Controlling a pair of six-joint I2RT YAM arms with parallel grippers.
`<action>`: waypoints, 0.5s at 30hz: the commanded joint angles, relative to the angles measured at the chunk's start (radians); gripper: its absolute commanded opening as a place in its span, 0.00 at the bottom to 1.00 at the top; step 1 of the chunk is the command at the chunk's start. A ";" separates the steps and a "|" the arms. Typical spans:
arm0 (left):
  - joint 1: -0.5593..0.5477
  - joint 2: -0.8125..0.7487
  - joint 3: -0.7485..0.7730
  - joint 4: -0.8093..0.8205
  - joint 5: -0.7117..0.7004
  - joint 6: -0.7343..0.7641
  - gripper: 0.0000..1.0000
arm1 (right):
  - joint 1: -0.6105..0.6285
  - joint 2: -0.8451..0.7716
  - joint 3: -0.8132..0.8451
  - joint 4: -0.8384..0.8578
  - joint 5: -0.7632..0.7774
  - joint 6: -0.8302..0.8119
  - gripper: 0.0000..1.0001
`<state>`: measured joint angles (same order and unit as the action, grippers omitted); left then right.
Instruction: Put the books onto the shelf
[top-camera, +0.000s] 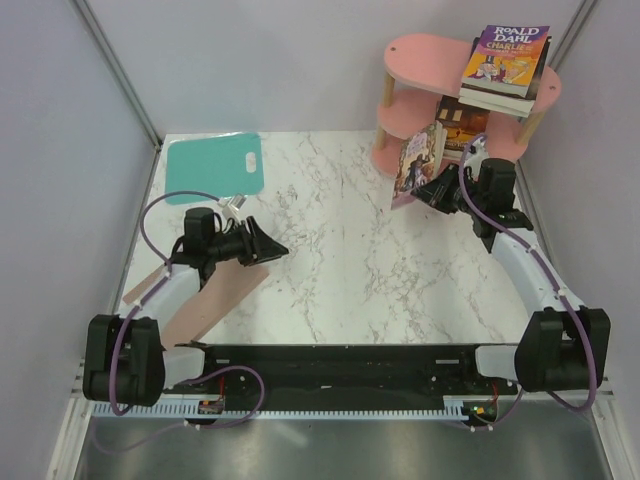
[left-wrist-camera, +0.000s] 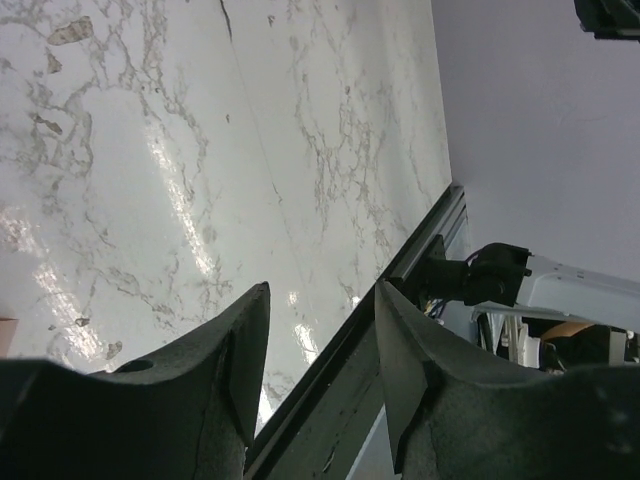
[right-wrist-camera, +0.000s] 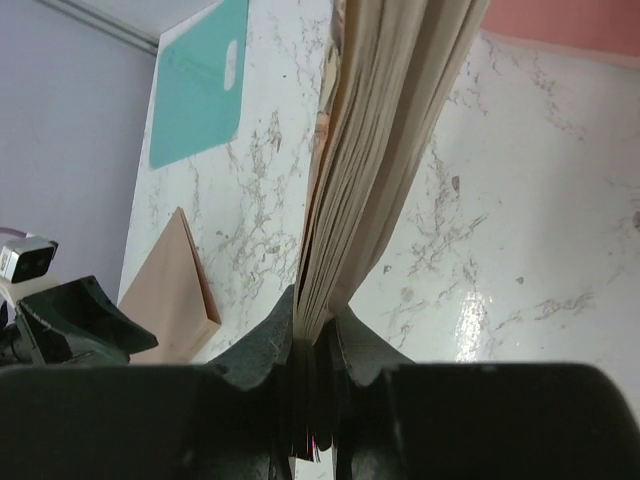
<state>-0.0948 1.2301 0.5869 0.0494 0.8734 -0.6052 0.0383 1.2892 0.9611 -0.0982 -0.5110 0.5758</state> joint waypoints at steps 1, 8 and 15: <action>-0.029 -0.095 -0.036 -0.014 0.013 0.013 0.53 | -0.074 0.032 0.074 0.063 -0.118 -0.004 0.18; -0.075 -0.146 -0.088 -0.031 -0.036 0.015 0.53 | -0.097 0.048 0.100 0.078 -0.176 0.015 0.10; -0.095 -0.138 -0.095 -0.031 -0.048 0.018 0.53 | -0.098 0.032 0.106 0.127 -0.254 0.029 0.00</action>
<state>-0.1810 1.0988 0.4938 0.0162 0.8387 -0.6052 -0.0555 1.3453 1.0077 -0.0601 -0.6853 0.5983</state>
